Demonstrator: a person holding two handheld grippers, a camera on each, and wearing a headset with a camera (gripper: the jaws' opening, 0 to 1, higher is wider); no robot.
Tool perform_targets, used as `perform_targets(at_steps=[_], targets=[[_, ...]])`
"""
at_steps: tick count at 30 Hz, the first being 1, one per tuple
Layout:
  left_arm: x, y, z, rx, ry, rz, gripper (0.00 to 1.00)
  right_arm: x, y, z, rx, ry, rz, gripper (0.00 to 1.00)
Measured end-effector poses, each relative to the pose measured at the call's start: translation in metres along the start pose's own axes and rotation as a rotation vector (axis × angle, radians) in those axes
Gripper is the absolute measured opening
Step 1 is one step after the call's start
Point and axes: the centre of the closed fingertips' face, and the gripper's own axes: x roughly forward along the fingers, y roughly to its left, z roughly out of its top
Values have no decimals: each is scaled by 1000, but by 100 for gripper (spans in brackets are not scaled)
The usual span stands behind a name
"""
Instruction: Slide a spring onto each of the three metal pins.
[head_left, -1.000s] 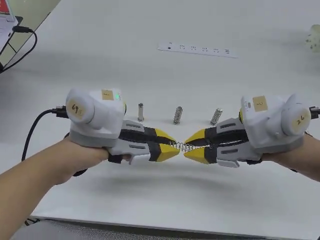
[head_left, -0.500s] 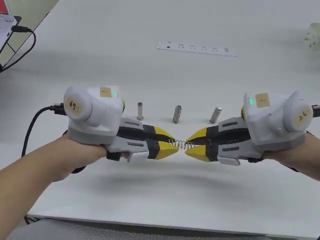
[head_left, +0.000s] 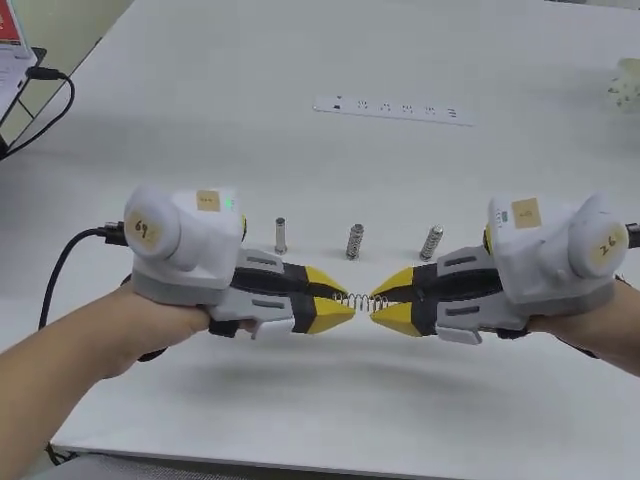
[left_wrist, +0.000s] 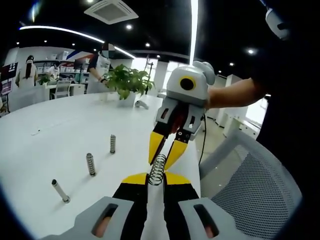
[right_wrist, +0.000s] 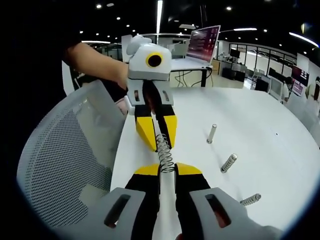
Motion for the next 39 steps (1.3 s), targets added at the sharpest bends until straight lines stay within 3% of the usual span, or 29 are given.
perform_targets(at_steps=[7, 8, 17, 25, 30, 39], targets=[[-2, 4, -5, 18, 20, 15, 3, -1, 0, 7, -32, 2, 1, 8], [-4, 6, -10, 23, 45, 26, 2, -2, -1, 11, -33, -8, -1, 8], [-6, 5, -9, 29, 36, 31, 2, -1, 2, 19, -76, 1, 0, 8], [-5, 5, -14, 46, 60, 37, 2, 3, 9, 39, -96, -50, 5, 8], [-1, -1, -15, 51, 64, 26, 2, 7, 13, 50, -85, -99, 5, 8], [2, -5, -14, 56, 68, 17, 2, 13, 15, 58, -97, -140, -6, 8]])
